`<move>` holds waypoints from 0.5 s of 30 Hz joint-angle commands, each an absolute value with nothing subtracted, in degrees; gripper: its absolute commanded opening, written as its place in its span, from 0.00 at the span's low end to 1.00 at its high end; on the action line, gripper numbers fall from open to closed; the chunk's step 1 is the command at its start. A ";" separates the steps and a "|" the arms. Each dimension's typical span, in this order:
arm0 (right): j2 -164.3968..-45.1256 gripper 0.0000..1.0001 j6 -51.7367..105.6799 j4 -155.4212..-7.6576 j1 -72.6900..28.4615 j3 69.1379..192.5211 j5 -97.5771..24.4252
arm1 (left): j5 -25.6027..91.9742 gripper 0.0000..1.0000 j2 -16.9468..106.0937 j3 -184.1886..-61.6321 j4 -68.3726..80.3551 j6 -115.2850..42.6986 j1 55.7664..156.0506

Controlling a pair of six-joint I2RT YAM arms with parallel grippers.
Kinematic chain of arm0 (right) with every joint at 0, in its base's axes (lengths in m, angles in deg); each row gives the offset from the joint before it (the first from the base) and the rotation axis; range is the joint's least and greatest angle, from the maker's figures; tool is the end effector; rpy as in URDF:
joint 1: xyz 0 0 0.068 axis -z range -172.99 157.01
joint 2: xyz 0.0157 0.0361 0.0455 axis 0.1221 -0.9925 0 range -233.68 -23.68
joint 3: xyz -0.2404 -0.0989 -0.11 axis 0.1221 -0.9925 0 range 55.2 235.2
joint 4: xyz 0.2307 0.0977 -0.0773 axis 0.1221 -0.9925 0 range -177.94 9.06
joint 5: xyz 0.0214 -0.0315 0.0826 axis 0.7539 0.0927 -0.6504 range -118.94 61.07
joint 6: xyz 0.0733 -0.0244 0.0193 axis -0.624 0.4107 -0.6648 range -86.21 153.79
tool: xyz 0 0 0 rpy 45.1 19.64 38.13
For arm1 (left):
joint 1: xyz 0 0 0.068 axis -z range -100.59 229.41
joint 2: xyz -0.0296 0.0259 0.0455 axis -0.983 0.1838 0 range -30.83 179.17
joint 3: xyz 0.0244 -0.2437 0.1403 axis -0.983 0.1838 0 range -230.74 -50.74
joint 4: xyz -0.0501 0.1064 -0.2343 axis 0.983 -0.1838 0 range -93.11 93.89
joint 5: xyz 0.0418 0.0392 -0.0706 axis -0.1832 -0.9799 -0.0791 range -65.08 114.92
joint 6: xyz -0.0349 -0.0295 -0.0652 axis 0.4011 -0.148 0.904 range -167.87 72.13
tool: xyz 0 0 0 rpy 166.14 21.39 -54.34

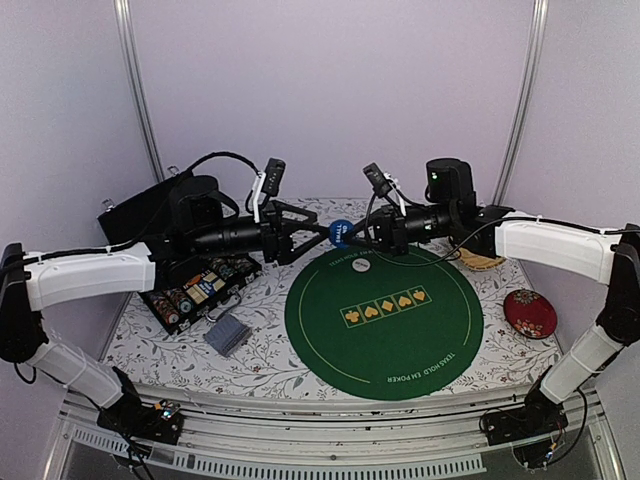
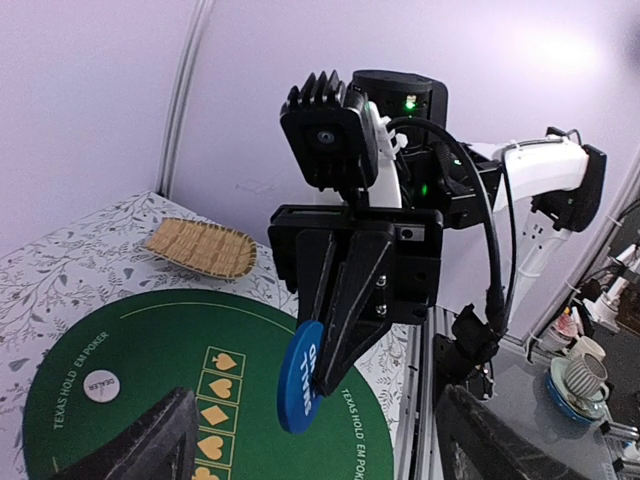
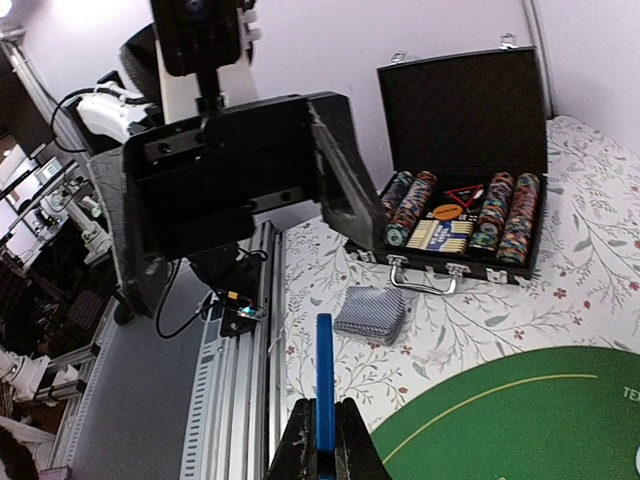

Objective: Distribute texas hold em gaming equipment
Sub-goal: Pass from the left arm to the right, then place the small blind button on the poker table mat.

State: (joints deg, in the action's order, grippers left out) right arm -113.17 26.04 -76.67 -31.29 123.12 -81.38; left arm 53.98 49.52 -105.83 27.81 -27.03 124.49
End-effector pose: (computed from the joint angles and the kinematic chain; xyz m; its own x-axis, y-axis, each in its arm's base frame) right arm 0.2635 0.2775 0.3184 -0.3622 -0.1813 -0.9143 -0.9315 0.0339 0.3623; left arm 0.2277 -0.2756 0.3297 -0.3578 -0.0819 -0.9302 0.8930 0.2614 -0.3664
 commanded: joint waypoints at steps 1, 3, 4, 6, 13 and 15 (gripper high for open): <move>-112.85 0.01 25.67 -80.26 -28.87 124.04 -76.63 | 47.40 0.88 46.98 -104.40 25.33 -27.76 123.73; -112.56 0.01 25.04 -80.53 -27.83 123.49 -75.31 | 46.17 0.90 46.75 -104.36 24.36 -27.75 123.57; -112.35 0.01 24.47 -80.36 -27.13 123.03 -74.42 | 45.87 0.90 46.64 -104.31 24.00 -27.81 123.50; -111.60 0.01 23.18 -79.75 -25.97 122.06 -72.86 | 45.36 0.92 46.68 -104.06 23.67 -27.68 123.46; -110.05 0.01 16.60 -78.18 -21.40 118.61 -69.20 | 45.16 0.96 46.59 -103.57 23.20 -27.77 123.46; -109.86 0.01 15.20 -78.10 -20.20 117.61 -69.26 | 45.21 0.96 46.76 -103.88 22.53 -27.99 123.49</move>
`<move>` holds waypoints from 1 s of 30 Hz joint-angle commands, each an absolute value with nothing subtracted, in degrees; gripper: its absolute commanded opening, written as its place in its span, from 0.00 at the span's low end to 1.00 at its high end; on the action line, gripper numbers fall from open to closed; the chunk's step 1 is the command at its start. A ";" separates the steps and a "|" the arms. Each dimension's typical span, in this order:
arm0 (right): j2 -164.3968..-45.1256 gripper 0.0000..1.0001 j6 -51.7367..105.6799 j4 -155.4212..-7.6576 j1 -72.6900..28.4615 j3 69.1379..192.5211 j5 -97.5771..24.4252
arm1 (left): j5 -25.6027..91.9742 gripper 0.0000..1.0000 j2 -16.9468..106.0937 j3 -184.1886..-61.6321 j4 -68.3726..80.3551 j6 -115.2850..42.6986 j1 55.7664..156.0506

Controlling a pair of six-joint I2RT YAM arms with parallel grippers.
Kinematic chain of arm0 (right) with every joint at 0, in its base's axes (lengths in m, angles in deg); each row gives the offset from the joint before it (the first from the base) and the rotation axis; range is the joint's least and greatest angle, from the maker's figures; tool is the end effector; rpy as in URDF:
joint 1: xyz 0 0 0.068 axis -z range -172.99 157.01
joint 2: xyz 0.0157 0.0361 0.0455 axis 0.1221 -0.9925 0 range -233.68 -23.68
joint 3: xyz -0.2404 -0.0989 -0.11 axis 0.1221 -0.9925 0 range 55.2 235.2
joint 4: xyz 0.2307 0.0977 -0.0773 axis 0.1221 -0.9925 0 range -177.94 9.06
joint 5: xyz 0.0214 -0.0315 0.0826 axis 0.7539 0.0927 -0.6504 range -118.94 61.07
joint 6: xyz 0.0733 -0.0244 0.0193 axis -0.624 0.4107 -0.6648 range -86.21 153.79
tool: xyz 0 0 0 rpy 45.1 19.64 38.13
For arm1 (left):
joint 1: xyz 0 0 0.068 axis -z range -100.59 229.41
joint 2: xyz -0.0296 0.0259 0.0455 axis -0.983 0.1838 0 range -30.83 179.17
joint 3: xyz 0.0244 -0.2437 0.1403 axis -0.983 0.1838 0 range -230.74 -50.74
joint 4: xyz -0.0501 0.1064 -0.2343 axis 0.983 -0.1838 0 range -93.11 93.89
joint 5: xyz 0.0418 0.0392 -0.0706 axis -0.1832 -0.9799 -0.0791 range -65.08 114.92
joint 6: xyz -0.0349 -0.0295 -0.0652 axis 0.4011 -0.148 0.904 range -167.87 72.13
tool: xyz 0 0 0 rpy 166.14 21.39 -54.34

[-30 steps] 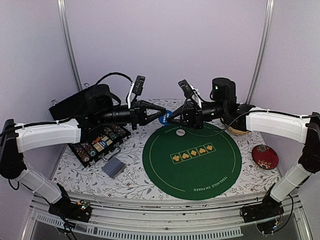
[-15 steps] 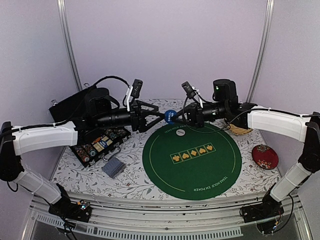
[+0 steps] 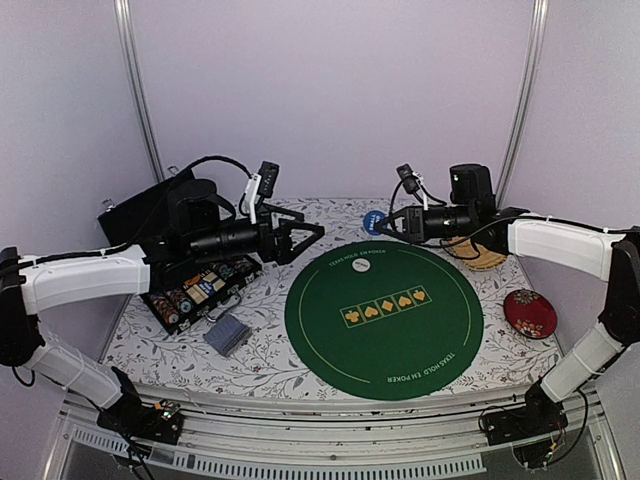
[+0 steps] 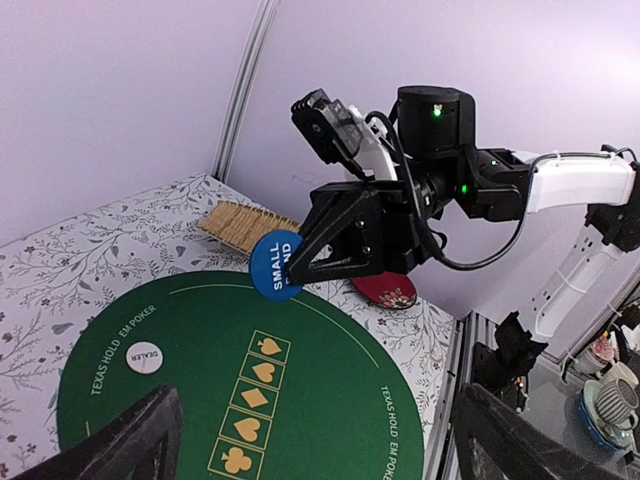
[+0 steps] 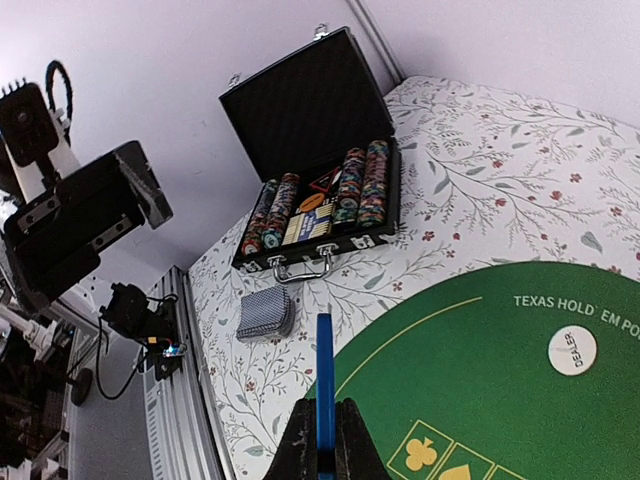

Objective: Distribute texas hold em gaming equipment
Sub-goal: Place the small blind button on the poker table mat.

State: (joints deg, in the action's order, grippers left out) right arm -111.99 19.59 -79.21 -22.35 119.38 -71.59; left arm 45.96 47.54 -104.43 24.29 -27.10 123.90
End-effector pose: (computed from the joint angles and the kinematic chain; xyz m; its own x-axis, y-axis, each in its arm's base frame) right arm 0.3047 0.2248 0.2941 -0.5443 -0.0992 -0.8330 -0.7975 0.3694 0.4771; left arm 0.2330 -0.2634 0.3233 -0.3724 -0.0983 -0.9228 0.8314 0.4065 -0.3788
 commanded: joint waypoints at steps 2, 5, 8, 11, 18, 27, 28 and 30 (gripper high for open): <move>-109.86 0.01 14.27 -78.03 -19.43 116.56 -69.28 | 45.29 0.97 46.77 -104.04 22.18 -28.09 123.48; -110.23 0.01 13.43 -78.82 -18.93 116.58 -69.10 | 45.33 0.97 46.66 -103.68 22.63 -27.85 123.47; -110.41 0.01 12.99 -79.04 -18.87 116.54 -68.18 | 45.34 0.97 47.05 -103.80 22.57 -27.80 123.44; -110.57 0.01 12.81 -79.14 -18.73 116.66 -67.51 | 45.93 0.97 47.44 -104.08 22.32 -27.73 123.45; -109.47 0.01 12.90 -80.63 -17.04 115.63 -65.58 | 45.61 0.97 47.64 -104.85 21.72 -27.80 123.45; -108.94 0.01 14.02 -90.99 -4.46 106.73 -68.89 | 42.33 0.97 47.81 -104.82 18.33 -27.63 123.37; -109.20 0.01 14.08 -91.43 -3.15 104.85 -69.76 | 41.94 0.98 47.89 -104.84 17.92 -27.79 123.41; -110.51 0.01 14.18 -91.81 -0.68 101.73 -70.91 | 41.33 0.98 48.61 -105.08 17.13 -28.19 123.42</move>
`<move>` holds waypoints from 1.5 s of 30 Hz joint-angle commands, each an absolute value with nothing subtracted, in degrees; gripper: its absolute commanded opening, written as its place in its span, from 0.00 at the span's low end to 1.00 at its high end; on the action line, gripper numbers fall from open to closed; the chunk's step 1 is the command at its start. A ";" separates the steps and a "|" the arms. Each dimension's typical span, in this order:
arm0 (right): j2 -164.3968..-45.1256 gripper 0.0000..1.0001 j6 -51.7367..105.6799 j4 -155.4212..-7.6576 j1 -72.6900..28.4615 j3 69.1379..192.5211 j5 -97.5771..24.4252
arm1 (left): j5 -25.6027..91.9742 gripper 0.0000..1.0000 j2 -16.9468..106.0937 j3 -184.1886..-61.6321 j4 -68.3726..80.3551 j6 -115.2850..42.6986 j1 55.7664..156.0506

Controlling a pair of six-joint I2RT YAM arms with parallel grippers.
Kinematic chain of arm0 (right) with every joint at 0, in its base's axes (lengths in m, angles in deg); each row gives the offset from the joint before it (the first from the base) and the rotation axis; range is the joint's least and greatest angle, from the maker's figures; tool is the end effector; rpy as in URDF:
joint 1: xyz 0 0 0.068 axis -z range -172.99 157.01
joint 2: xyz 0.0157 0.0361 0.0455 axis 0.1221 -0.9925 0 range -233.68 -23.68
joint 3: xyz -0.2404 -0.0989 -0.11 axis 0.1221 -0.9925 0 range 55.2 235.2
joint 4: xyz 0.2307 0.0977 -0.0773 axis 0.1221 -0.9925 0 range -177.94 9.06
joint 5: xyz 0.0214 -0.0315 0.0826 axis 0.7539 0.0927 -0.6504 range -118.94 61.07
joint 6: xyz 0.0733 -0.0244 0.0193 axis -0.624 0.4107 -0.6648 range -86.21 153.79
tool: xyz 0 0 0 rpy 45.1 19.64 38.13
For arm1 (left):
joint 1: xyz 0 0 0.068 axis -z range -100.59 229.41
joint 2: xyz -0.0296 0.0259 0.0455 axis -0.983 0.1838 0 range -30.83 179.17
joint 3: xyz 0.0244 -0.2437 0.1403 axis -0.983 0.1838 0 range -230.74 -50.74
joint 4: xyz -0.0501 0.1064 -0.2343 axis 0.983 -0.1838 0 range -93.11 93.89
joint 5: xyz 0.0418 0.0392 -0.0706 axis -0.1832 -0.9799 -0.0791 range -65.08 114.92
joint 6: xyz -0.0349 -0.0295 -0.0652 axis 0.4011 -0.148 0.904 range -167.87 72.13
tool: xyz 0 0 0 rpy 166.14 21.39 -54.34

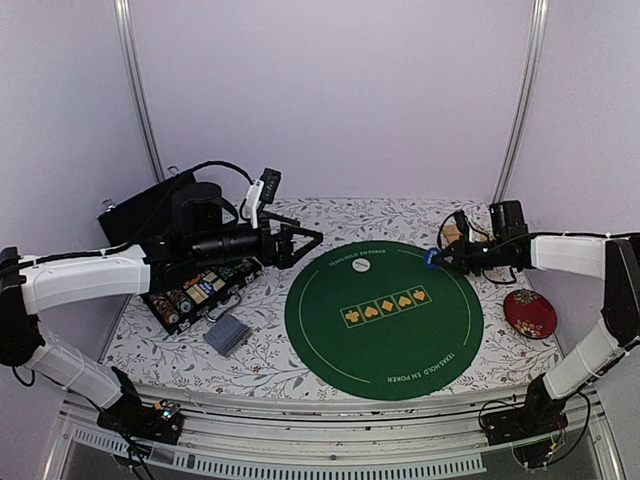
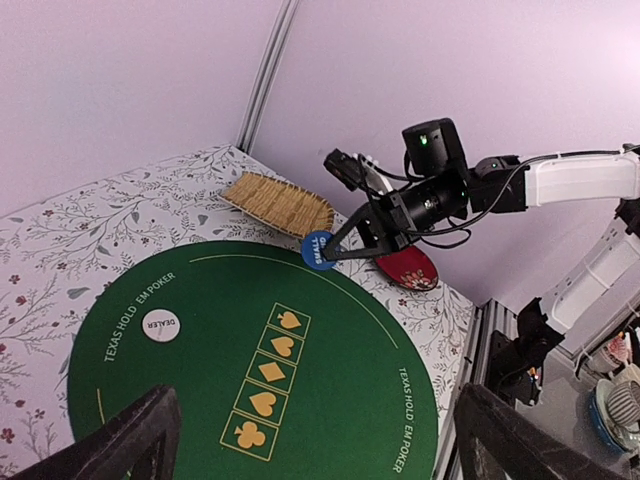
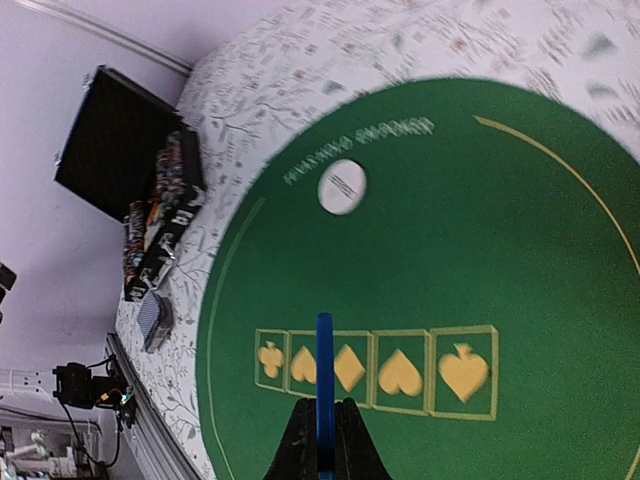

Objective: Distribute texas hold em gaming equipment
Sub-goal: Place the small blind button on the poker table mat.

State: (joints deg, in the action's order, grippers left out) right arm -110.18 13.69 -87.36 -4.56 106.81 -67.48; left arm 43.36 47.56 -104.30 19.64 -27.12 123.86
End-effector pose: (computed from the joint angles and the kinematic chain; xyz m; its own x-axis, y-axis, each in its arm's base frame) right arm 0.3197 0.1092 0.2112 -0.8188 0.1067 -0.5641 -0.3558 0.6769 0.6444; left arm 0.2350 -0.2610 0.3110 -0.4198 -0.0592 -0.9057 0.7897 0.4679 -0.3967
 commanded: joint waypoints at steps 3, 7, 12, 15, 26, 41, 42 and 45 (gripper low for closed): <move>-112.25 0.02 14.12 -93.01 1.93 98.44 -74.09 | 41.25 0.98 49.95 -106.63 15.05 -28.32 123.37; -112.15 0.02 16.13 -99.44 2.62 96.78 -70.07 | 40.42 0.98 50.34 -107.34 13.01 -29.27 123.35; -109.53 0.02 17.83 -109.10 2.62 95.43 -65.76 | 39.06 0.98 49.83 -107.31 11.08 -30.27 123.40; -106.67 0.02 16.23 -111.86 2.60 94.71 -62.82 | 37.74 0.98 49.81 -107.17 10.63 -30.93 123.35; -110.29 0.05 16.37 -120.25 2.62 95.65 -62.23 | 35.42 0.98 50.33 -108.48 7.35 -32.61 122.72; -99.21 0.55 14.92 -128.14 2.01 106.03 -43.09 | 30.51 0.98 49.92 -109.91 -0.93 -31.16 119.99; -97.94 0.55 15.01 -127.91 1.03 107.87 -41.78 | 29.22 0.98 49.72 -109.94 -3.07 -30.41 119.02; -96.35 0.57 15.68 -125.39 -3.71 112.99 -38.53 | 26.04 0.98 48.61 -109.40 -9.33 -26.84 114.48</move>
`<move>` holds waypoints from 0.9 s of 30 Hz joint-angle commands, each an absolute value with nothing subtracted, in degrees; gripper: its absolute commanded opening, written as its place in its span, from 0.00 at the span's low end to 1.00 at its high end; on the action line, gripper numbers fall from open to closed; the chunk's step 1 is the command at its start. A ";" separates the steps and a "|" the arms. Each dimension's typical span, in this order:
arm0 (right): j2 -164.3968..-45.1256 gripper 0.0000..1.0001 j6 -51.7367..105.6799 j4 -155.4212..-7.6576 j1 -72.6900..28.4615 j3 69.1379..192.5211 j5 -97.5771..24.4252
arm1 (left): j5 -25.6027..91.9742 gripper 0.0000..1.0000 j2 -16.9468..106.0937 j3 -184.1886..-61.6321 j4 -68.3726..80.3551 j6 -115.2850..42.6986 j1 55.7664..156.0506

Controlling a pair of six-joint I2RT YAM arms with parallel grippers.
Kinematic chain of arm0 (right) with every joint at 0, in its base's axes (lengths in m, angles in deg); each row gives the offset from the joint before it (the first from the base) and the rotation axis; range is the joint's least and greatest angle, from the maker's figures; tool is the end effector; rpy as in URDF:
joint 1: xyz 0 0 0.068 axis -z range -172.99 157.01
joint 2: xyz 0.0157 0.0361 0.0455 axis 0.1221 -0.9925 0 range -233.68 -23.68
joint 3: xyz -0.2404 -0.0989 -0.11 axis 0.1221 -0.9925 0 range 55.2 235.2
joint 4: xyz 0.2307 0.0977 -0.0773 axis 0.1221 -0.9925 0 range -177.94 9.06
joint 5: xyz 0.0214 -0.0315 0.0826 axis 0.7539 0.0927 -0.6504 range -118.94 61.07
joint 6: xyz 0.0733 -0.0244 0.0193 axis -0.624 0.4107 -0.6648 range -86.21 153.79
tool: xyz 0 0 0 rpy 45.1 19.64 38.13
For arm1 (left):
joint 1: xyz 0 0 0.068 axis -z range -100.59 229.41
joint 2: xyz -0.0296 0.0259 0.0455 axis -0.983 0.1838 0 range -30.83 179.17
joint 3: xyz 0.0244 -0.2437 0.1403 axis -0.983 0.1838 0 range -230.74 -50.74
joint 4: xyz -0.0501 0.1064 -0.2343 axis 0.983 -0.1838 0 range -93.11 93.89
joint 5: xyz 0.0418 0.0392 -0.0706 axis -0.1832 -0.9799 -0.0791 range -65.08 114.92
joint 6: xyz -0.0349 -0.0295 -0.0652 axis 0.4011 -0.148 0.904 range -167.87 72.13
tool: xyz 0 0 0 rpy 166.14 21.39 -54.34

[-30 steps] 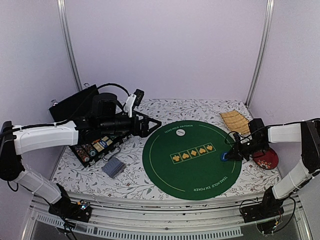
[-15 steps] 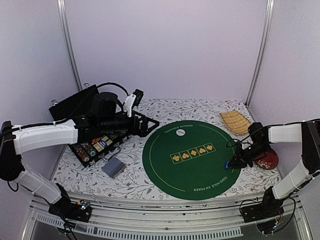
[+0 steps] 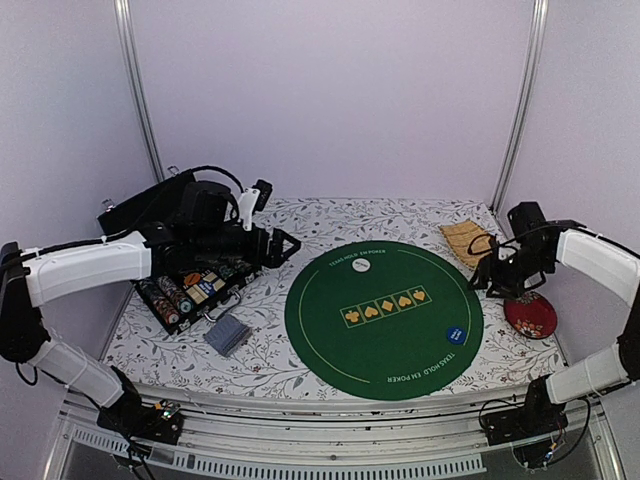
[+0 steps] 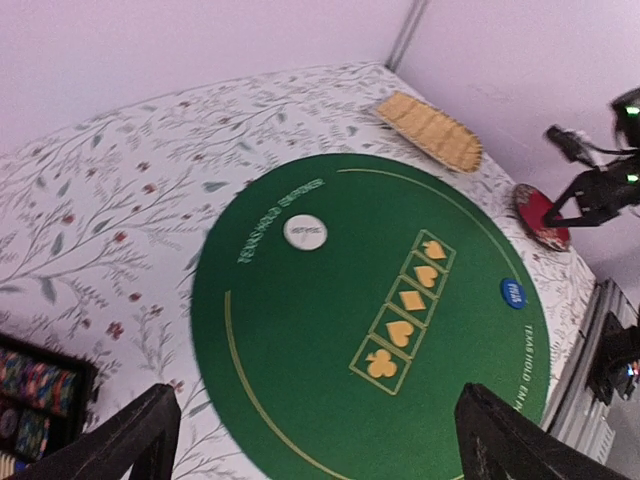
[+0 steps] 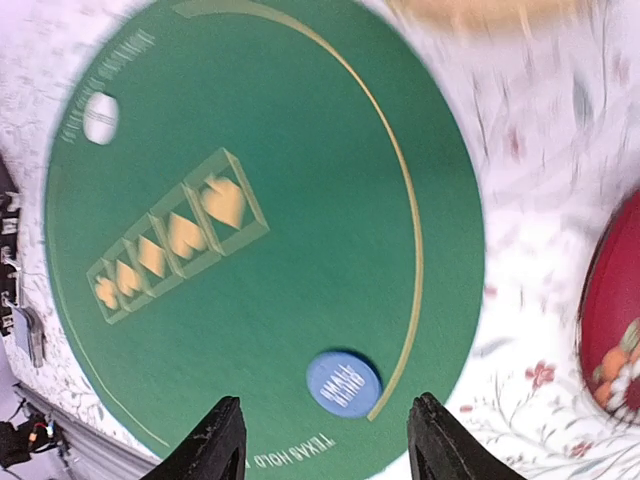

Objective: Distribute texas hold em gaming equipment
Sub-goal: Place the small blind button on the poker table mat, then pick up the big blind button from the chip case.

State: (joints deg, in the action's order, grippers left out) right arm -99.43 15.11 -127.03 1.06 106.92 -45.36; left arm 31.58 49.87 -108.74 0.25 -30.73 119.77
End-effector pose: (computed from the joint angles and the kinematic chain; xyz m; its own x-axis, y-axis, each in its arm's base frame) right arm 0.2457 0.0452 0.2021 -0.9485 0.2100 -0.2371 0.1147 0.9255 0.3609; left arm 0.2639 -0.2347 0.2811 -0.5361 0.0712 -0.8412 0.5906 0.7436 -0.3134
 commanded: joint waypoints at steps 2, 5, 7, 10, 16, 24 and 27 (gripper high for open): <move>-97.36 0.58 17.01 -123.34 -7.12 115.76 -39.33 | 22.11 0.98 47.52 -107.88 -13.84 -25.32 111.31; -99.76 0.58 17.85 -120.82 -10.98 118.36 -41.31 | 16.62 0.98 45.86 -106.17 -19.78 -23.78 107.85; -101.28 0.58 18.20 -118.69 -12.29 118.69 -42.87 | 12.48 0.97 45.00 -104.97 -21.69 -24.87 106.16; -103.72 0.58 18.46 -117.01 -12.61 118.79 -45.64 | 10.49 0.93 46.26 -104.76 -23.65 -26.55 101.68; -104.38 0.58 19.26 -115.73 -12.72 117.41 -45.45 | 15.94 0.72 55.17 -105.67 -20.61 -29.07 90.21; -102.52 0.58 20.01 -115.24 -12.69 114.29 -43.00 | 21.01 0.79 70.07 -110.82 -19.72 -31.55 86.41; -102.65 0.58 20.49 -115.83 -12.69 114.12 -42.45 | 22.86 0.78 72.16 -112.18 -18.53 -31.87 86.36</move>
